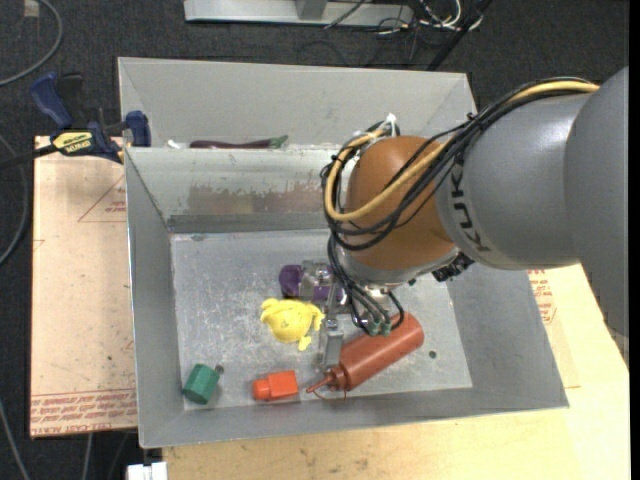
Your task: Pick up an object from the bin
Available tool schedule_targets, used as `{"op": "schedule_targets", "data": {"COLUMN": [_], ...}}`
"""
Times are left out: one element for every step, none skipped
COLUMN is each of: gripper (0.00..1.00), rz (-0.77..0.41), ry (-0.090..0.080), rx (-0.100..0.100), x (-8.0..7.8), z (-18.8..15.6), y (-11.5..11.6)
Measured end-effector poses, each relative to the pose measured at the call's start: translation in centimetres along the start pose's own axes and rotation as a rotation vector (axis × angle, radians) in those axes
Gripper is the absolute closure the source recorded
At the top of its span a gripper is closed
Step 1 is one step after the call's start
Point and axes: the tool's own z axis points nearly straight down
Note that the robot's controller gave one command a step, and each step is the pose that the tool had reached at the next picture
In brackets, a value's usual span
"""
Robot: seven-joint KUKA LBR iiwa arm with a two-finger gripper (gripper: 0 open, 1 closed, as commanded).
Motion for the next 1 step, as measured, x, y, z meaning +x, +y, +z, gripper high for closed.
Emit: {"op": "schedule_targets", "data": {"gripper": [0.00], "rz": [0.002], "ry": [-0.008], "rx": [-0.001], "x": [-0.19], "z": [-0.44], "y": [-0.04]}}
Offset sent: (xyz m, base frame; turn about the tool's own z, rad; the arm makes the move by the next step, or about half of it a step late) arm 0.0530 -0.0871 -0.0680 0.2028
